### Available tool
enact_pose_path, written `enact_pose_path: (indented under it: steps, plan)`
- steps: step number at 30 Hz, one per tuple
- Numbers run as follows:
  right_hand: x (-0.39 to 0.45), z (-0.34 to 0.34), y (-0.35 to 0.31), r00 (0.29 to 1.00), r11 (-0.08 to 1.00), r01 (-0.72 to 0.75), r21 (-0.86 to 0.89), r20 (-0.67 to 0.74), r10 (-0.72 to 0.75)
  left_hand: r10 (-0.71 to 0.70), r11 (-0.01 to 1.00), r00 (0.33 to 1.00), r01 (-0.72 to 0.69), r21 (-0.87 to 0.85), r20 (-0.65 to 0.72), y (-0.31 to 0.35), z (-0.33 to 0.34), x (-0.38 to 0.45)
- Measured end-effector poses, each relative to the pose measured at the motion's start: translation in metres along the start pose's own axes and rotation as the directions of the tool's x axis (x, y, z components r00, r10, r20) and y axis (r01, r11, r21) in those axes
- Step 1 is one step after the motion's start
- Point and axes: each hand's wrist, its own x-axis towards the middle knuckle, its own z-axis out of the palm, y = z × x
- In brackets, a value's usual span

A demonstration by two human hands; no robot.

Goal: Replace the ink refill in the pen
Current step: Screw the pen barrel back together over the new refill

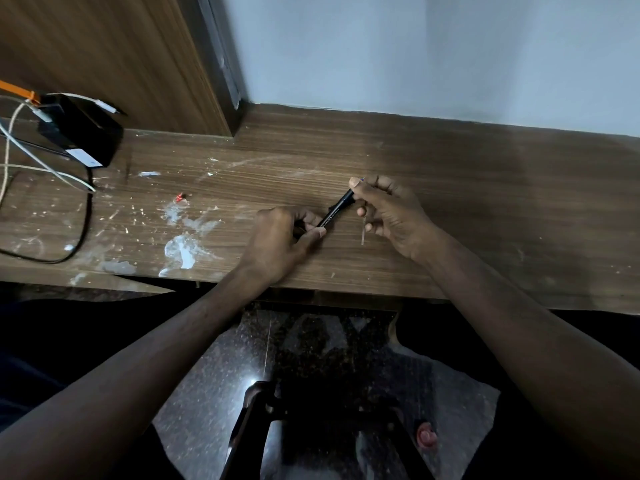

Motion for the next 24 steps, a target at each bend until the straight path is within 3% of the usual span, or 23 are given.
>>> enact_pose_path:
  steps: [6,11,20,24]
  plan:
    - [-0.002,0.0,0.0,0.997,1.0,0.017,0.026,0.077,-0.019,-0.014,1.0,1.0,0.014,-0.017,0.021,-0.001,-0.001,0.001]
    - [-0.004,0.002,0.0,0.998,0.995,0.059,-0.082,-0.018,-0.061,-0.015,0.998,0.999,0.017,-0.054,0.03,0.001,0.0,-0.001]
    - [-0.006,0.011,-0.002,0.986,0.995,0.046,-0.086,-0.159,-0.059,-0.004,1.0,1.0,0.004,0.009,-0.005,0.004,0.007,-0.003]
    - [-0.007,0.008,-0.007,0.985,0.987,0.058,-0.148,-0.15,-0.08,-0.043,0.994,0.999,0.045,-0.095,0.028,0.001,0.004,-0.002]
